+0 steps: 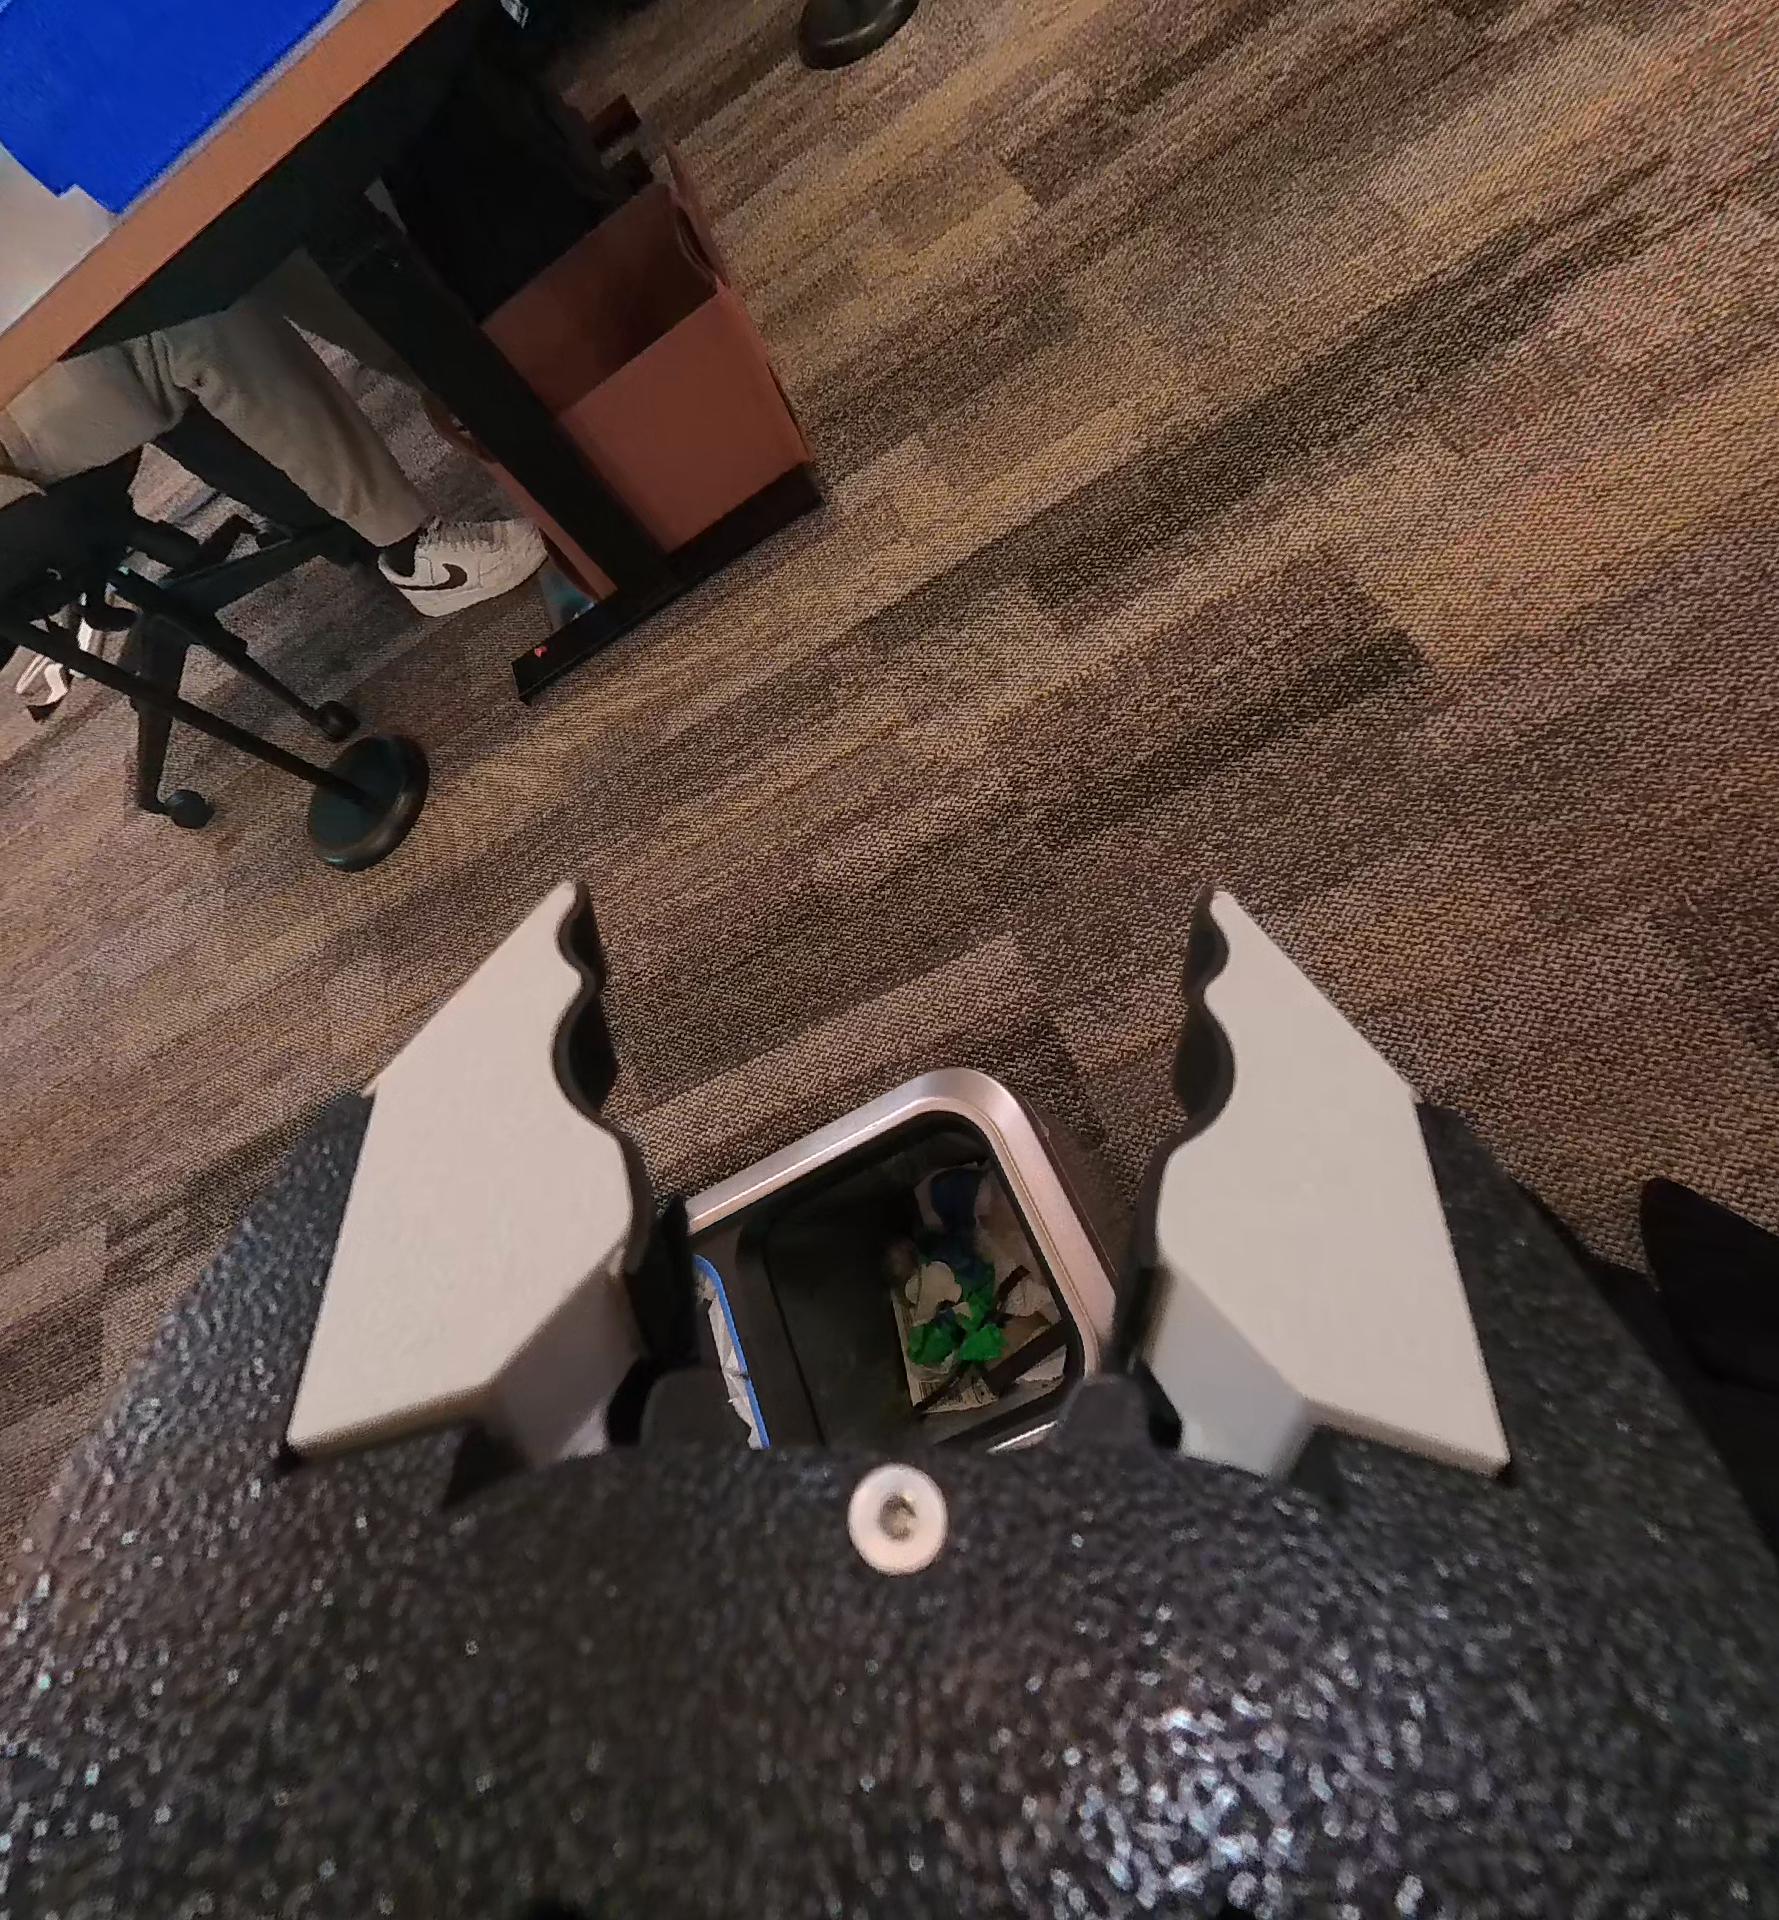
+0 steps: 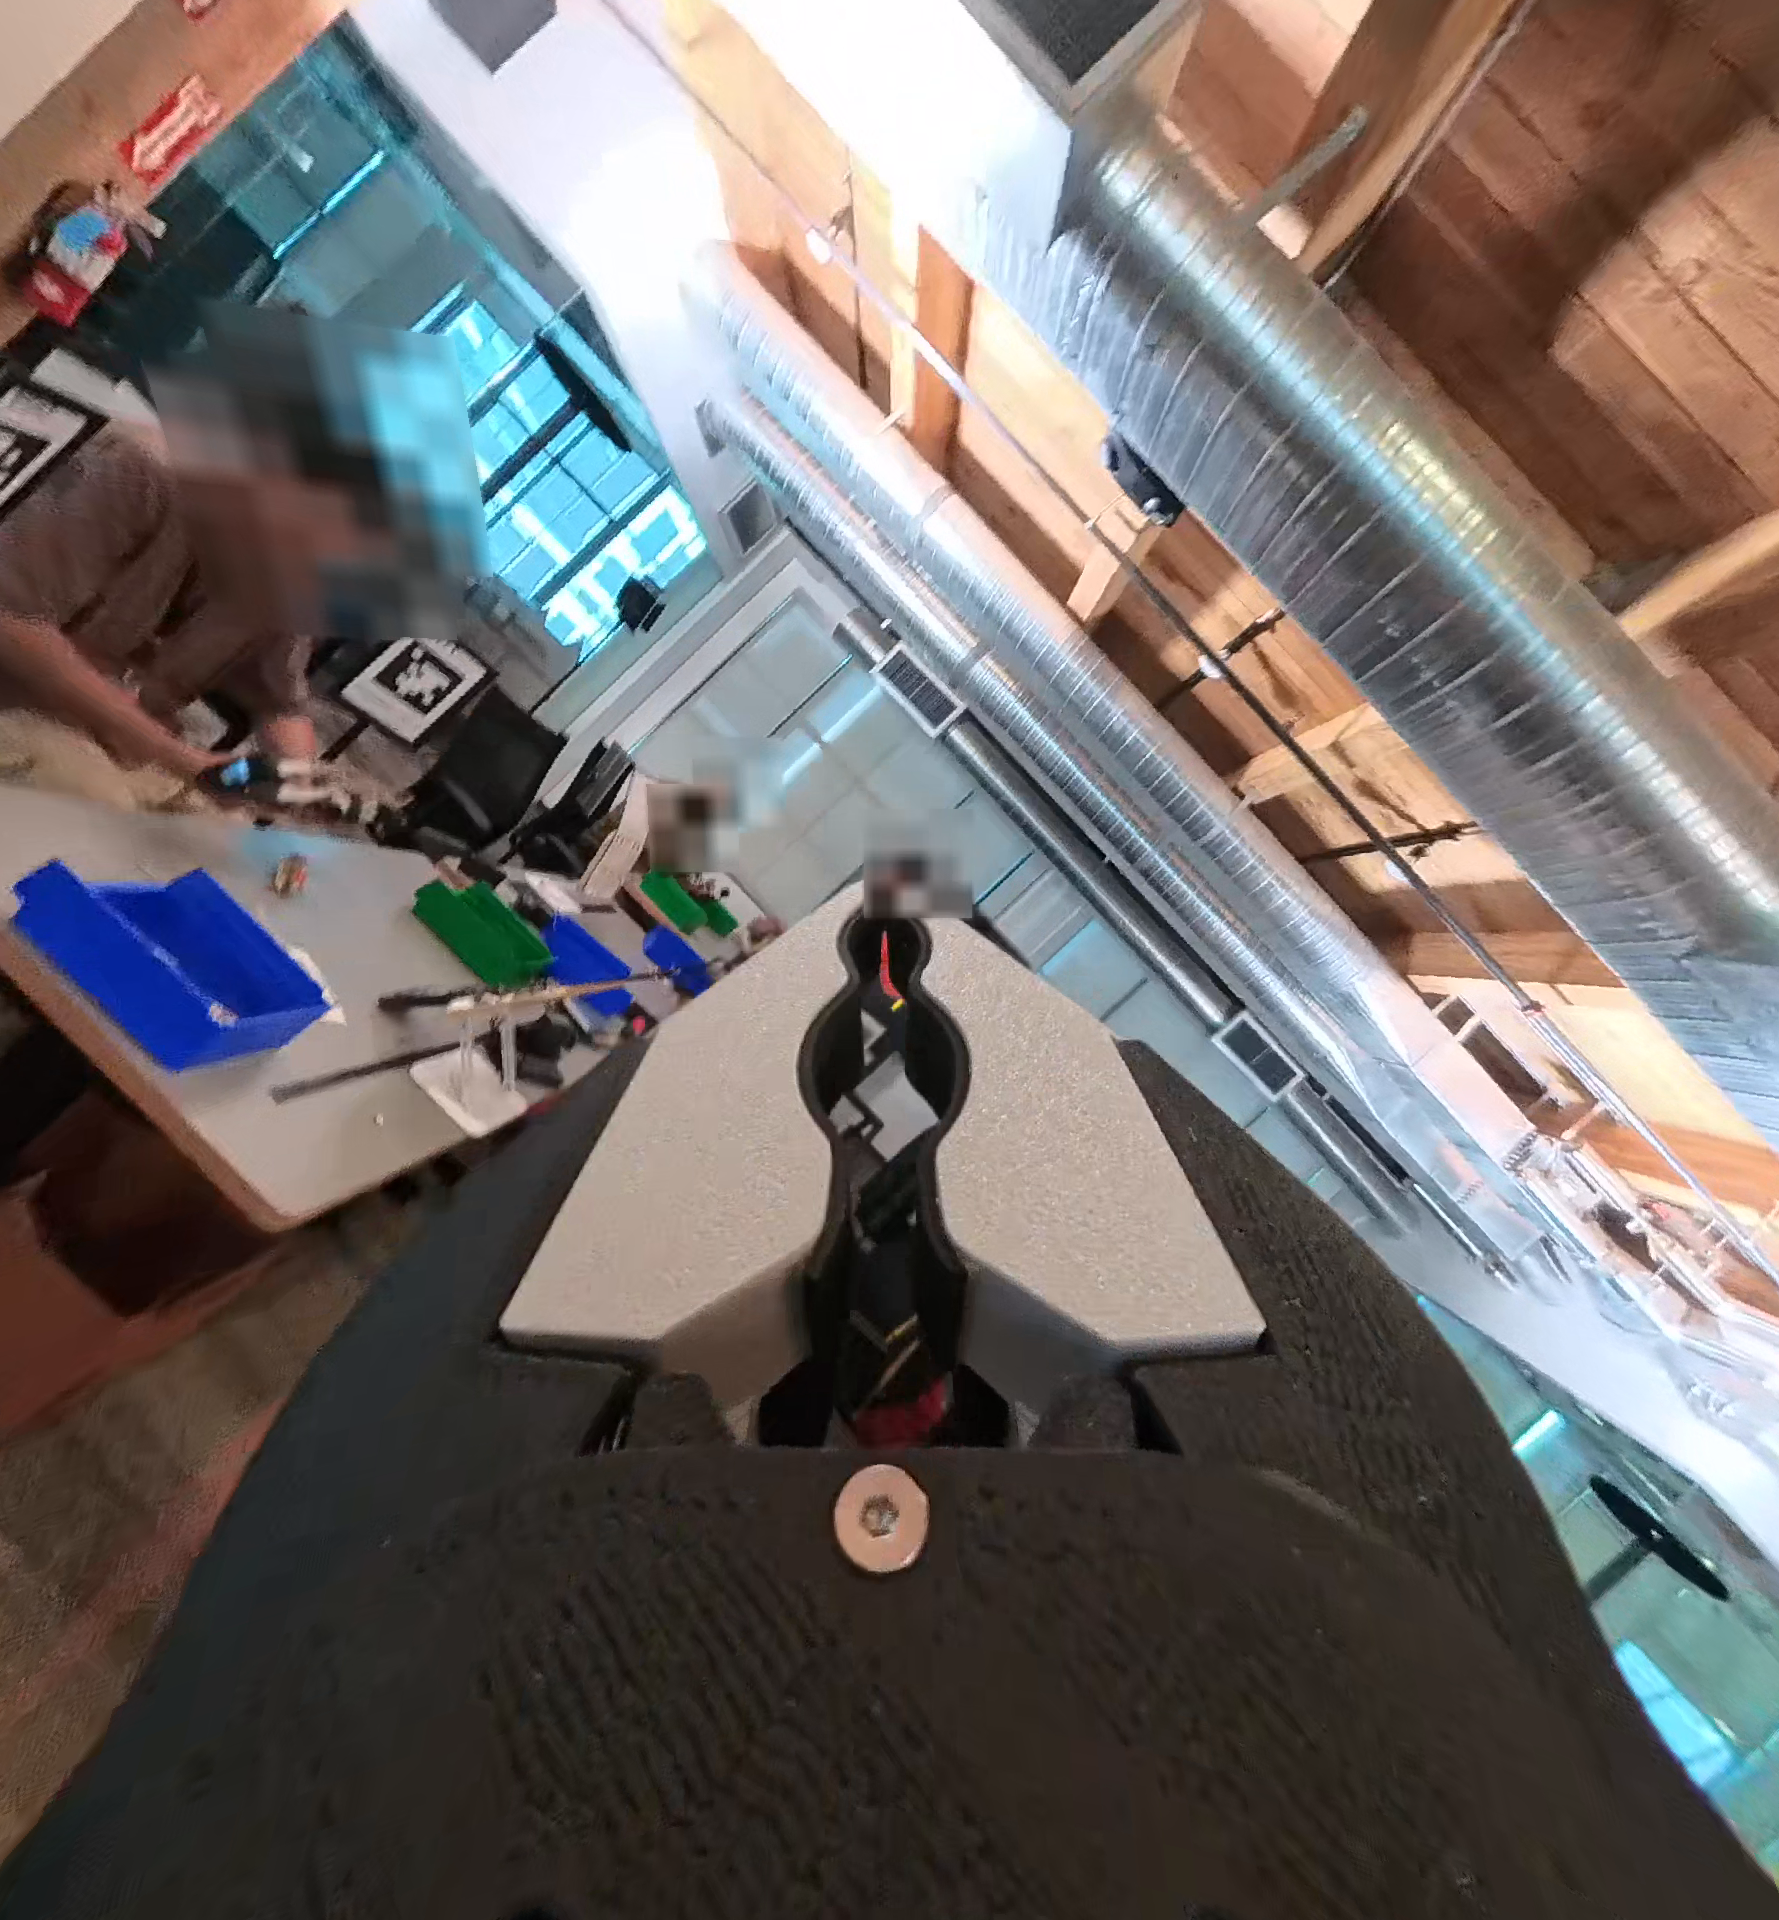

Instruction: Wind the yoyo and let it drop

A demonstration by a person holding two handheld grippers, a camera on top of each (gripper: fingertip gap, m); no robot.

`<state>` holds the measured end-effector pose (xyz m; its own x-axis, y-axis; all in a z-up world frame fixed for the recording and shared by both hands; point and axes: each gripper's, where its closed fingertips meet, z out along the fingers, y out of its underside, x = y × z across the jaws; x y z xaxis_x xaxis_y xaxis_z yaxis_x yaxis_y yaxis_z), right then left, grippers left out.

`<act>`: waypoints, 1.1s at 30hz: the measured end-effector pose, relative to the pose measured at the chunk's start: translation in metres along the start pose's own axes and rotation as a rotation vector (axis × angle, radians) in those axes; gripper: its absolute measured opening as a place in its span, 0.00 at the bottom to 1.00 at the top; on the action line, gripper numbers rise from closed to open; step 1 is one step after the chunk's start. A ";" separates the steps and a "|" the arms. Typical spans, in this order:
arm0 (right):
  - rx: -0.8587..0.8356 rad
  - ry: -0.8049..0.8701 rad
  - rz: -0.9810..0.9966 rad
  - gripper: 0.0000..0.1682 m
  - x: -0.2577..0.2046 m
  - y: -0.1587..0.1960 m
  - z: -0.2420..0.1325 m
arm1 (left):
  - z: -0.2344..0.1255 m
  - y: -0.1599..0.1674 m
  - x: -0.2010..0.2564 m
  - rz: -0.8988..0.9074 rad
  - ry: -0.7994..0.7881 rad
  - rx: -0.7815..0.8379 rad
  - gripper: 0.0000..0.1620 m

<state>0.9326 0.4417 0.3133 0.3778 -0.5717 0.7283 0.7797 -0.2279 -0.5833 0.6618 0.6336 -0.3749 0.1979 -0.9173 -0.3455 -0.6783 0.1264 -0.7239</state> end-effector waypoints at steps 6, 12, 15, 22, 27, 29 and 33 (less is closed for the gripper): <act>-0.127 -0.085 -0.075 0.00 -0.043 0.049 0.007 | 0.001 0.001 0.001 0.001 0.003 -0.008 0.67; -0.146 -0.047 -0.066 0.00 -0.040 0.063 0.007 | 0.001 0.002 0.000 0.001 0.005 -0.017 0.67; -0.184 -0.130 -0.008 0.00 -0.063 0.080 -0.006 | 0.002 0.003 0.001 0.001 0.007 -0.021 0.67; -0.429 -0.393 0.051 0.00 -0.192 0.185 -0.066 | 0.002 0.004 0.001 0.004 0.008 -0.029 0.67; -0.509 -0.690 0.043 0.00 -0.314 0.237 -0.100 | 0.003 0.006 0.004 0.007 0.018 -0.041 0.67; -0.478 -0.746 -0.016 0.00 -0.331 0.233 -0.090 | 0.004 0.007 0.005 0.008 0.020 -0.047 0.66; -0.349 -0.656 -0.090 0.00 -0.277 0.185 -0.023 | 0.004 0.008 0.005 0.009 0.024 -0.050 0.66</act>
<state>0.9601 0.5398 -0.0047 0.6255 0.0236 0.7799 0.6593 -0.5505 -0.5121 0.6602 0.6318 -0.3844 0.1750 -0.9252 -0.3368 -0.7147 0.1159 -0.6897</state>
